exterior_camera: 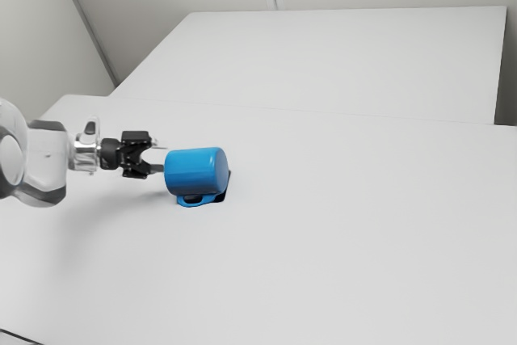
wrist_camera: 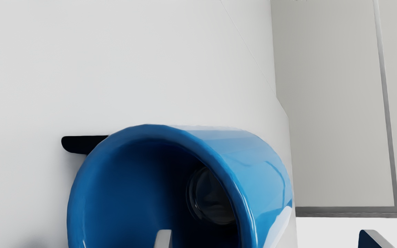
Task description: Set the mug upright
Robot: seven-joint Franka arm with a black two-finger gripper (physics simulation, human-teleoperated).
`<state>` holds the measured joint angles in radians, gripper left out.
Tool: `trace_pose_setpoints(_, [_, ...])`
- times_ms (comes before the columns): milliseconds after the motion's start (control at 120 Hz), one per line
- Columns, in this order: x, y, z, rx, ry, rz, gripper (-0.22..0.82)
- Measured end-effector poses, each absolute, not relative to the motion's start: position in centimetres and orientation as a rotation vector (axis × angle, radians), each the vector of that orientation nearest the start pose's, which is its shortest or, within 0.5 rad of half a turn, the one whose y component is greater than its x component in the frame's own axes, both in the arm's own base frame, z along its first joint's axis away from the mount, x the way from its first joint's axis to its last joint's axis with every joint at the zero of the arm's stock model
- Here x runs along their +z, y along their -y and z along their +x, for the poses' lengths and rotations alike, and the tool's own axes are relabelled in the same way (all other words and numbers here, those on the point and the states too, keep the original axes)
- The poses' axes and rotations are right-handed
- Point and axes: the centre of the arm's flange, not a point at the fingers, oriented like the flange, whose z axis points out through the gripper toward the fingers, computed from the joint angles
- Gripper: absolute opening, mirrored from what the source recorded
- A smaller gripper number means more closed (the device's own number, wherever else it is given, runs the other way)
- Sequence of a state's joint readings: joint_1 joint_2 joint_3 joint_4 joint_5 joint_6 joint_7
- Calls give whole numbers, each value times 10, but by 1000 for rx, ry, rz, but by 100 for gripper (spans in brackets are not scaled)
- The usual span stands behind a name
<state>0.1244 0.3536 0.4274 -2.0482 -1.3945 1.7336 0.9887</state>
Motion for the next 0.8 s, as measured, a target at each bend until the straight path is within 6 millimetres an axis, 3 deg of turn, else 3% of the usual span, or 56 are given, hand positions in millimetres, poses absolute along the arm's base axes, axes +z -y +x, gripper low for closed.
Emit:
trace_pose_setpoints(375, [281, -179, 547, 574, -159, 1895, 58])
trace_pose_setpoints(583, [285, -171, 551, 619, -97, 1878, 13])
trace_pose_setpoints(800, [294, -163, 552, 645, -31, 1844, -9])
